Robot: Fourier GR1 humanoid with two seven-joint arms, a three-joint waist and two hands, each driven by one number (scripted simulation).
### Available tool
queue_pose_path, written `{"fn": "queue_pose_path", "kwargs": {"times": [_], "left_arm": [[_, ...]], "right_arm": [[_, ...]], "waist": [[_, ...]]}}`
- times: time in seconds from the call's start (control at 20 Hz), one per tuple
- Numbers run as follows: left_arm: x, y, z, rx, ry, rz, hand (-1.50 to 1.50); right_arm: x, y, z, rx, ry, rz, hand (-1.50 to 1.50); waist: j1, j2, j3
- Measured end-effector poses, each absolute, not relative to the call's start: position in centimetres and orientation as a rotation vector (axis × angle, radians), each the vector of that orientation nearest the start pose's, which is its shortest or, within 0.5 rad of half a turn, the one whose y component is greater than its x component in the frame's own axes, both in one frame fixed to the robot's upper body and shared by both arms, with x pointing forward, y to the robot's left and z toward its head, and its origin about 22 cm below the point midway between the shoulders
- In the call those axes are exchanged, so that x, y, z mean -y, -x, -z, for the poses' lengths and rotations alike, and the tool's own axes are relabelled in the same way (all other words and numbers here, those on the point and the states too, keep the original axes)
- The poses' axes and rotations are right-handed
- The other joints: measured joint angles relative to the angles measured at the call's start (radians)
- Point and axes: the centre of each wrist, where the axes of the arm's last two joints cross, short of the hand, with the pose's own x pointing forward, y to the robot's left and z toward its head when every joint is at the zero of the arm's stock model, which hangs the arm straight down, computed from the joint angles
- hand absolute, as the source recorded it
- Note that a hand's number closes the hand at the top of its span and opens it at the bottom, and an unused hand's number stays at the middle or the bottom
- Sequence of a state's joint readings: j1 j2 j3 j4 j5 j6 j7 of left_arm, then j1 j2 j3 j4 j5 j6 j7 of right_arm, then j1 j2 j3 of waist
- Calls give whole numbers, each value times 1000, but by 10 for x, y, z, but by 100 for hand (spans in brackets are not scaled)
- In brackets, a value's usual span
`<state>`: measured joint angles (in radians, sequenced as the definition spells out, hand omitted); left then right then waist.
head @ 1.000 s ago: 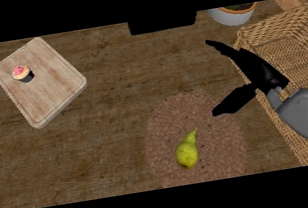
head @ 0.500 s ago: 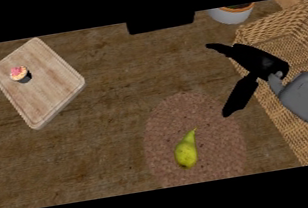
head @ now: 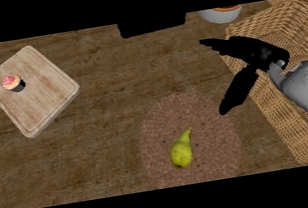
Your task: Pick the pear from the placemat and place it in the basket
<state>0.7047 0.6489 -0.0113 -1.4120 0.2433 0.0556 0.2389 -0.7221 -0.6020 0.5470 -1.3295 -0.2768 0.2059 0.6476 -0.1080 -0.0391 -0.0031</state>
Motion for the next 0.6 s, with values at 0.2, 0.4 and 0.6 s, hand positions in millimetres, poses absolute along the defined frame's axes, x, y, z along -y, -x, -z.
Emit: {"fn": "queue_pose_path", "kwargs": {"times": [0.2, 0.4, 0.6], "left_arm": [[-428, 0, 43, 474, -479, 11, 0], [-428, 4, 44, 477, -469, -7, 0], [-428, 8, 45, 482, -467, -20, 0]], "right_arm": [[200, -357, -143, 1059, 165, -942, -150], [195, -353, -140, 1062, 138, -936, -150], [190, -349, -133, 1067, 129, -918, -150]], "waist": [[-16, -3, 4], [-27, -4, 7], [-35, -3, 9]]}}
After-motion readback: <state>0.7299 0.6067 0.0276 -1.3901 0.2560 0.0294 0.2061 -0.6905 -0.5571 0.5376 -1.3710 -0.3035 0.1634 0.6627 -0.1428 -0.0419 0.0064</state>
